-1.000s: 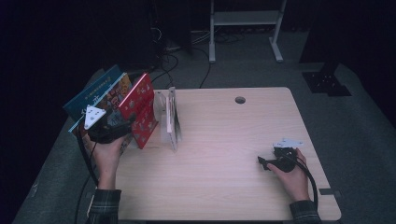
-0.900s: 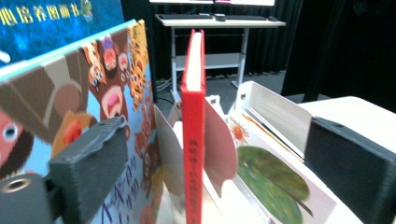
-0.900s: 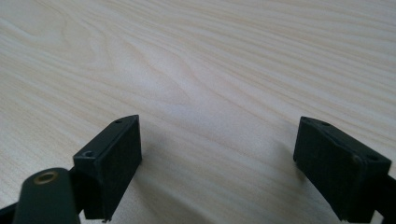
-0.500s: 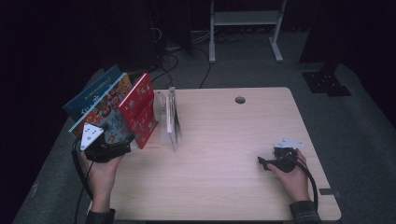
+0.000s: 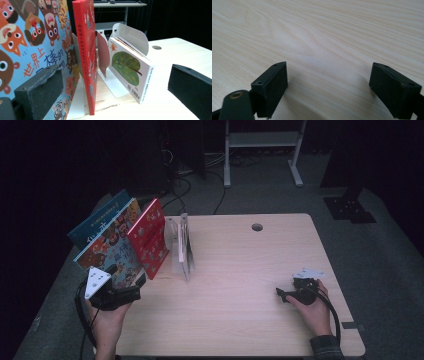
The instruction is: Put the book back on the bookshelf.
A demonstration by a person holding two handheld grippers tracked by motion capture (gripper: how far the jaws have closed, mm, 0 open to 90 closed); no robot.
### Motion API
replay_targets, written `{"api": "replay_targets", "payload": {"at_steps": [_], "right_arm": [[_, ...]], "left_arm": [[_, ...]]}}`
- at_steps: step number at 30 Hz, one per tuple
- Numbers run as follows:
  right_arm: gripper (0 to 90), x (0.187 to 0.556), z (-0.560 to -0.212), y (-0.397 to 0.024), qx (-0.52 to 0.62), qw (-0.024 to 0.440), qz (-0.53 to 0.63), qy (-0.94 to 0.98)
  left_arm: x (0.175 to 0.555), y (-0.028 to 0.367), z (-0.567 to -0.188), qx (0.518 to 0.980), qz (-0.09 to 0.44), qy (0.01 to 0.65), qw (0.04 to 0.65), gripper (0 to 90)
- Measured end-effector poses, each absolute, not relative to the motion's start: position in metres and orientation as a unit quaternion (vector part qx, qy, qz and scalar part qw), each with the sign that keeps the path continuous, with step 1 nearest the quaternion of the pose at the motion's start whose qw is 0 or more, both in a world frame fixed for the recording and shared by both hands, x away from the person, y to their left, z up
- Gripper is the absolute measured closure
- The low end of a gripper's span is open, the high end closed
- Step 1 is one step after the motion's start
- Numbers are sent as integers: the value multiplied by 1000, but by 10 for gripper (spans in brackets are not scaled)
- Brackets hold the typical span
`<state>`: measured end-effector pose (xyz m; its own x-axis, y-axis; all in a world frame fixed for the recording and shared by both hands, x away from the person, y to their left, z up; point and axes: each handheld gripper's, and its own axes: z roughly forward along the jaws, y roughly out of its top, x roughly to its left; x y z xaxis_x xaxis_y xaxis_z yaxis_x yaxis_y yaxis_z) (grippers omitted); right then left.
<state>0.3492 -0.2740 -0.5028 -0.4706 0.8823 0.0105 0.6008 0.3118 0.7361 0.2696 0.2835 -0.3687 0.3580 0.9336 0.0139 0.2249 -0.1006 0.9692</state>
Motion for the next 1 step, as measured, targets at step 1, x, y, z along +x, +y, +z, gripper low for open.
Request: {"api": "replay_targets", "payload": {"at_steps": [1], "right_arm": [[140, 349, -503, -274, 473, 203, 347, 784]], "left_arm": [[270, 283, -369, 653, 350, 443, 505, 0]]}}
